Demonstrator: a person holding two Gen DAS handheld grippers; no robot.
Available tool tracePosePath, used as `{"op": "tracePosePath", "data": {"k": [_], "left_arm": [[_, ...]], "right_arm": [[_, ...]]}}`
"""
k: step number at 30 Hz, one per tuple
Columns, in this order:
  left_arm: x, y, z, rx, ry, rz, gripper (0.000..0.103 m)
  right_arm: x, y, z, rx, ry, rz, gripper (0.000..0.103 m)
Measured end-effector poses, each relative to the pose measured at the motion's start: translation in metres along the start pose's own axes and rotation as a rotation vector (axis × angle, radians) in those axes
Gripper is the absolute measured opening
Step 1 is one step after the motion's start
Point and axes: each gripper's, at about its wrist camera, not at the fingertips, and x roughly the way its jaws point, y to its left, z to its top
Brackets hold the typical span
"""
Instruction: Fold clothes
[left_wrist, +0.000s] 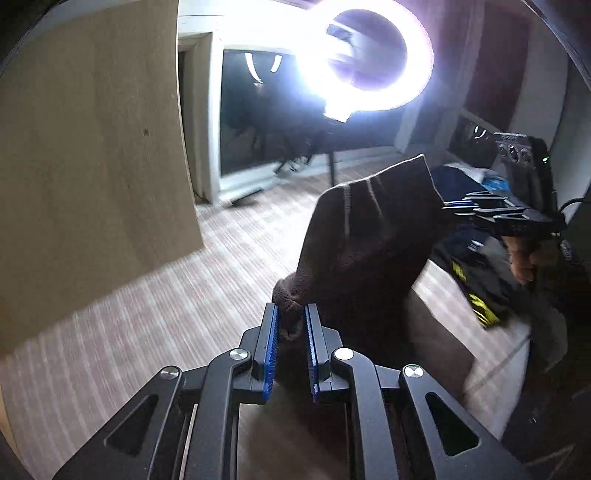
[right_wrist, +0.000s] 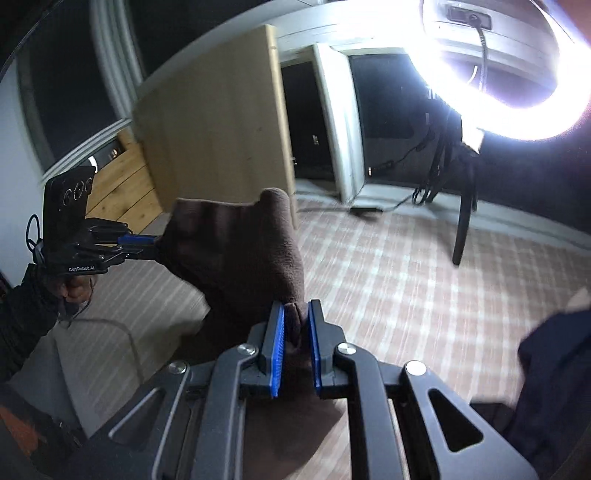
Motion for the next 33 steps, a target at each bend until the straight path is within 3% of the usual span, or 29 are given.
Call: {"op": "tracePosePath", "data": {"k": [4, 5, 7, 9, 12, 16, 20, 24, 28, 33], "left_arm": [[0.010, -0.024, -0.065, -0.049, 0.095, -0.081, 0.014], [0.017, -0.029, -0.083, -0.056, 0.152, -0.089, 0.014], [0.031, -0.039, -0.117, -0.055, 0.279, -0.085, 0.012], [0.026, -0.044, -0.130, -0.036, 0.319, -0.059, 0.012], [0.009, -0.047, -0.122, -0.030, 0.282, -0.038, 0.012], [0.006, -0.067, -0.091, 0.037, 0.203, -0.055, 0.011], [0.034, -0.100, -0.076, 0.171, 0.228, -0.090, 0.018], [0.043, -0.108, -0.071, 0.210, 0.264, -0.087, 0.018], [0.032, -0.091, -0.079, 0.209, 0.287, -0.056, 0.019], [0.014, -0.054, -0.077, 0.086, 0.264, -0.006, 0.019]], "right_arm": [[-0.010, 0.018, -0.057, -0.011, 0.044, 0.008, 0.014], [-0.008, 0.019, -0.075, 0.006, 0.084, 0.013, 0.016], [0.007, 0.019, -0.114, 0.029, 0.258, 0.010, 0.022], [-0.003, 0.015, -0.125, 0.066, 0.279, -0.006, 0.022], [-0.020, 0.009, -0.142, 0.122, 0.310, -0.031, 0.022], [-0.033, 0.001, -0.113, 0.237, 0.184, 0.007, 0.027], [-0.008, 0.009, -0.101, 0.245, 0.194, -0.004, 0.028], [-0.009, 0.032, -0.099, 0.235, 0.147, 0.006, 0.028], [-0.001, 0.066, -0.100, 0.104, 0.177, 0.039, 0.031], [0.029, 0.118, -0.106, -0.108, 0.249, 0.065, 0.031]]}}
